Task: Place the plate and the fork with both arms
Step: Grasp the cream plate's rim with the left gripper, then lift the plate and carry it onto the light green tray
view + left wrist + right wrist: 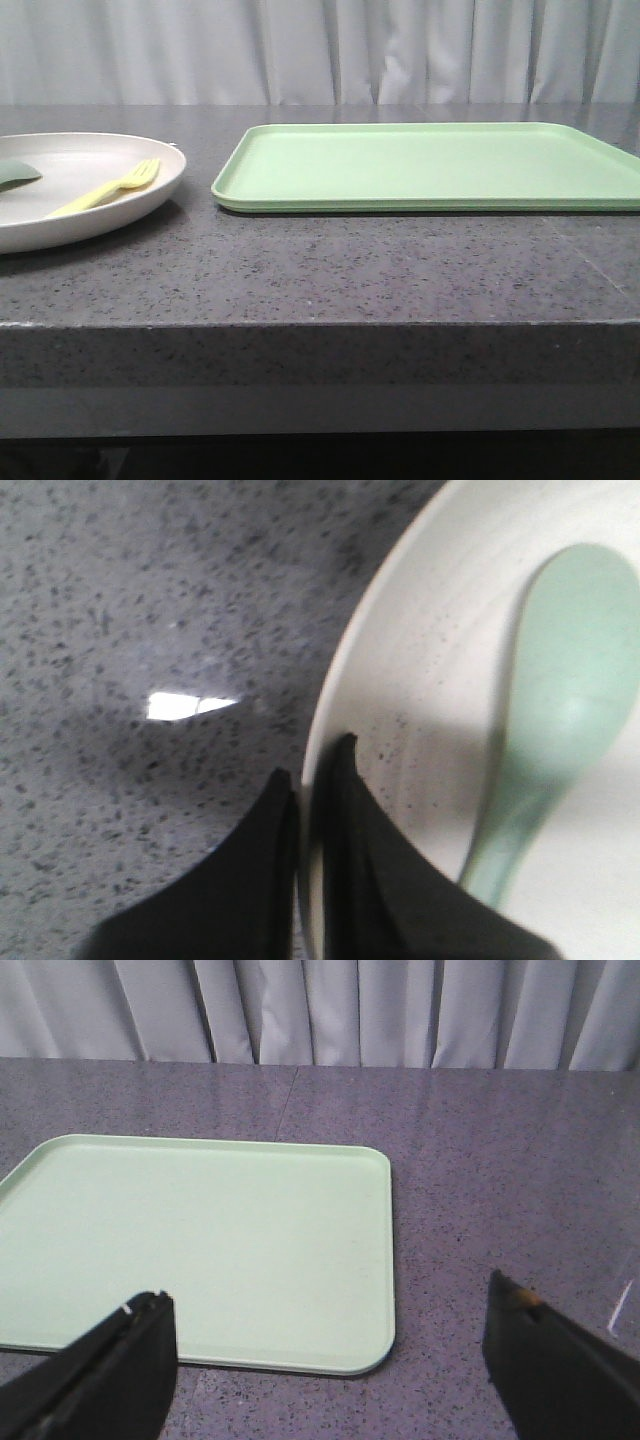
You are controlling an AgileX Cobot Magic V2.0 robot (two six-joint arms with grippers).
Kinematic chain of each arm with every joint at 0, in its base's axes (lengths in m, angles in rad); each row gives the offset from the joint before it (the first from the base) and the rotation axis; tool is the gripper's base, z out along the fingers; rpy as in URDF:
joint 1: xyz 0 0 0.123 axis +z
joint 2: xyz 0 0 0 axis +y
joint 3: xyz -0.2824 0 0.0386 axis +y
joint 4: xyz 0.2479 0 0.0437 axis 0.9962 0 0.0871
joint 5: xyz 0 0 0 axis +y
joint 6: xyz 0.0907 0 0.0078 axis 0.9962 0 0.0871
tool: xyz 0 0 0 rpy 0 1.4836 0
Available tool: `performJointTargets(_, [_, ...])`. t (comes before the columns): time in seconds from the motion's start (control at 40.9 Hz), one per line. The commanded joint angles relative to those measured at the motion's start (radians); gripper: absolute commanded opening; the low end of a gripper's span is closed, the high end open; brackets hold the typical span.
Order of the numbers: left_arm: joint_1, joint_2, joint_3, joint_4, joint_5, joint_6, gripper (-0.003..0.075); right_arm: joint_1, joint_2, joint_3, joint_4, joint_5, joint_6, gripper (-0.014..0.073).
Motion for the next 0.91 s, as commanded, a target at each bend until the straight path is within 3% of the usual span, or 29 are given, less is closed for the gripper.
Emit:
performJointTargets(0.0, [0.05,-0.061,-0.064,-0.12,-0.009,0.085,-0.0018,0.0,0.008,-0.037,0.003,-0.073,-0.009,0.0642])
performJointTargets(0.245, [0.143,-0.065,-0.149,-0.266,0.006,0.112,-0.0018,0.0,0.008,-0.037,0.003,-0.073,-0.009,0.0642])
performJointTargets(0.367, [0.147,-0.065,-0.179,-0.322,-0.005,0.12,-0.0018,0.0,0.008,-0.037,0.003,-0.07,-0.009,0.0642])
performJointTargets(0.49, [0.136,-0.065,-0.214,-0.472,-0.009,0.167,-0.0018,0.0,0.008,-0.037,0.003,-0.069,-0.009,0.0642])
performJointTargets(0.612, [0.074,-0.051,-0.256,-0.489,-0.014,0.16,-0.0018,0.0,0.008,-0.037,0.003,-0.069,-0.009,0.0642])
performJointTargets(0.881, [-0.179,0.1,-0.392,-0.482,-0.023,0.047,-0.0018,0.0,0.008,-0.037,0.003,-0.066,-0.009,0.0642])
